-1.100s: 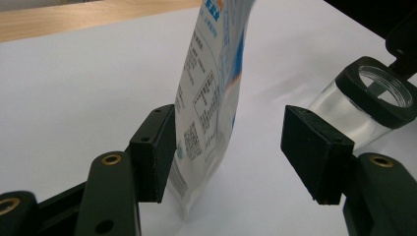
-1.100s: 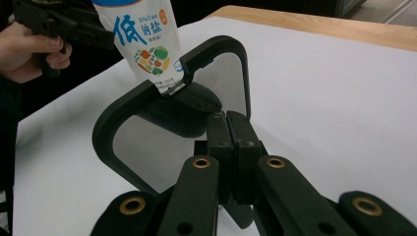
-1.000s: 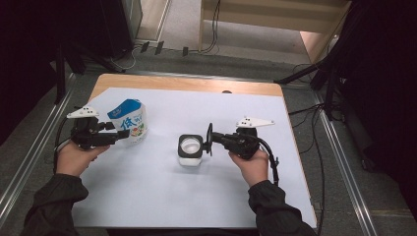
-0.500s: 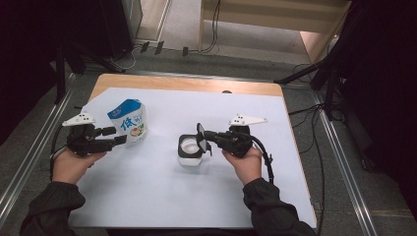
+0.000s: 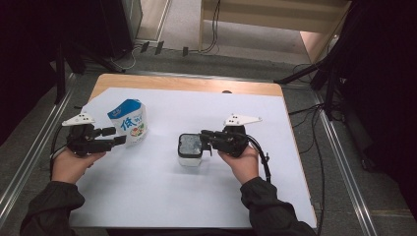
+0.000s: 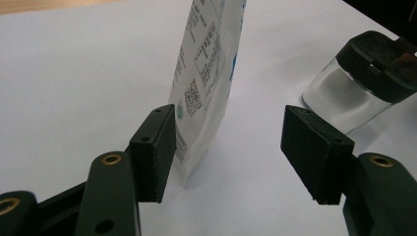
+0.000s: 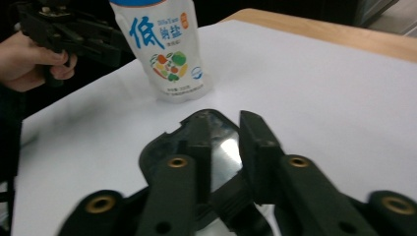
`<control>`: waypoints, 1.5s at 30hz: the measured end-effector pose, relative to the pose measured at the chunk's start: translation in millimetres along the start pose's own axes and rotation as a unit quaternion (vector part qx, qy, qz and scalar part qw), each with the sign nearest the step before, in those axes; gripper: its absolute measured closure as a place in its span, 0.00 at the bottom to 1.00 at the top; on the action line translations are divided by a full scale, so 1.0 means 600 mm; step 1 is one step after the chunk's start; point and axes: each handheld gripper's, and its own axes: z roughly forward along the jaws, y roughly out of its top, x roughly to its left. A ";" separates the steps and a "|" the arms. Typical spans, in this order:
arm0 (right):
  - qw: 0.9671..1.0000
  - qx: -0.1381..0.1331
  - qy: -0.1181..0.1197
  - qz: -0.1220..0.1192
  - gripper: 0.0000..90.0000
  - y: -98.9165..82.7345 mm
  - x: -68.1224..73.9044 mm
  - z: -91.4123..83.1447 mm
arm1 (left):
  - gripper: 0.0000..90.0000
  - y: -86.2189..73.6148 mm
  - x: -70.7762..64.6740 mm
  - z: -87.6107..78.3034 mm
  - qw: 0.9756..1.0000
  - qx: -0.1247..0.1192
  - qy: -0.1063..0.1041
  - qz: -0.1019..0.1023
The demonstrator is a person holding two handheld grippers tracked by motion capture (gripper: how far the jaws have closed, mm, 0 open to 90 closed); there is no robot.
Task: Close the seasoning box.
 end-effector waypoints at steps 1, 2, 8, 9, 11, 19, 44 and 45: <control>1.000 -0.003 -0.005 -0.002 0.78 0.000 -0.002 -0.002 | 0.44 0.000 0.000 0.000 1.000 0.001 -0.001 0.002; 1.000 -0.003 -0.010 -0.007 0.76 -0.001 -0.005 -0.004 | 0.44 0.000 0.000 0.001 1.000 0.000 -0.001 0.002; 1.000 -0.007 -0.023 0.017 0.63 -0.007 -0.028 -0.020 | 0.43 0.000 0.001 0.006 1.000 0.008 -0.003 0.004; 0.999 -0.007 -0.027 0.020 0.63 -0.008 -0.031 -0.023 | 0.43 0.001 0.002 0.006 1.000 0.009 -0.002 0.004; 0.999 -0.012 -0.035 0.023 0.61 -0.010 -0.037 -0.030 | 0.43 0.001 0.002 0.007 1.000 0.010 -0.003 0.004; 0.997 -0.025 -0.064 0.034 0.58 -0.014 -0.056 -0.061 | 0.43 0.001 0.005 0.014 1.000 0.017 -0.002 -0.006; 0.985 -0.044 -0.142 0.082 0.52 -0.050 -0.120 -0.137 | 0.43 0.009 0.012 0.036 1.000 0.018 -0.004 0.000; 0.985 -0.045 -0.143 0.083 0.52 -0.051 -0.122 -0.138 | 0.43 0.009 0.013 0.036 1.000 0.018 -0.004 0.001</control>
